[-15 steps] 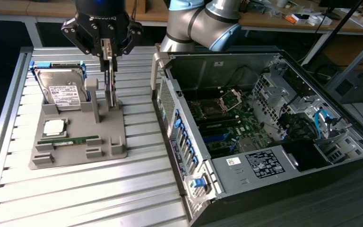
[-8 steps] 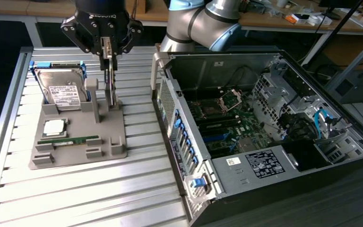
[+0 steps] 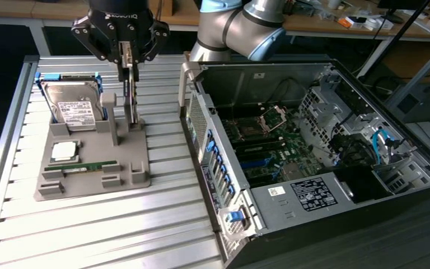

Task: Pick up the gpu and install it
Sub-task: 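Pick up the gpu and move the gpu toward the slot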

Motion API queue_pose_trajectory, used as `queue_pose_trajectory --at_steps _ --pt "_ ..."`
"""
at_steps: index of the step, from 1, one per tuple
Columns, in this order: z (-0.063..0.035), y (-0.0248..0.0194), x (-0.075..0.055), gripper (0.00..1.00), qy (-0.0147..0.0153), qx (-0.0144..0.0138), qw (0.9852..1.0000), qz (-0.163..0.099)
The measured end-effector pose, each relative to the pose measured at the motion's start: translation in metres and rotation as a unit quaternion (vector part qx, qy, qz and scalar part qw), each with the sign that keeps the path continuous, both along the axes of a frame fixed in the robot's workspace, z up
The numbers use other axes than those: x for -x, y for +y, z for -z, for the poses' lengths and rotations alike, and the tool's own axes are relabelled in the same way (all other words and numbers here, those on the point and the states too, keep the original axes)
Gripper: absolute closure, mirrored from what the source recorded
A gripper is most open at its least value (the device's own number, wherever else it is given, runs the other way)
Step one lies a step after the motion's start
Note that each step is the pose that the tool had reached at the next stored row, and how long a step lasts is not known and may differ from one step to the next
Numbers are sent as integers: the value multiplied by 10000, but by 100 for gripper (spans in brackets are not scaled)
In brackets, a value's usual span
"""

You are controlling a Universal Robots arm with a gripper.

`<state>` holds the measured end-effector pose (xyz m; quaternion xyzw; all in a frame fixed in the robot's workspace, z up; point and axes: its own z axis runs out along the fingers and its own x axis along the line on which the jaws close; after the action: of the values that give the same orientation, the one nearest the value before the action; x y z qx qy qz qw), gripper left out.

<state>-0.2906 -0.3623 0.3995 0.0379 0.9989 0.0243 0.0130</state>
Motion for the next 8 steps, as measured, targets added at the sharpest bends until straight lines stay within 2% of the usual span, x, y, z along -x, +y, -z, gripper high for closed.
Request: queue_pose_trajectory --at_steps 8 --pt "-43 0 0 73 0 -2 10000 0"
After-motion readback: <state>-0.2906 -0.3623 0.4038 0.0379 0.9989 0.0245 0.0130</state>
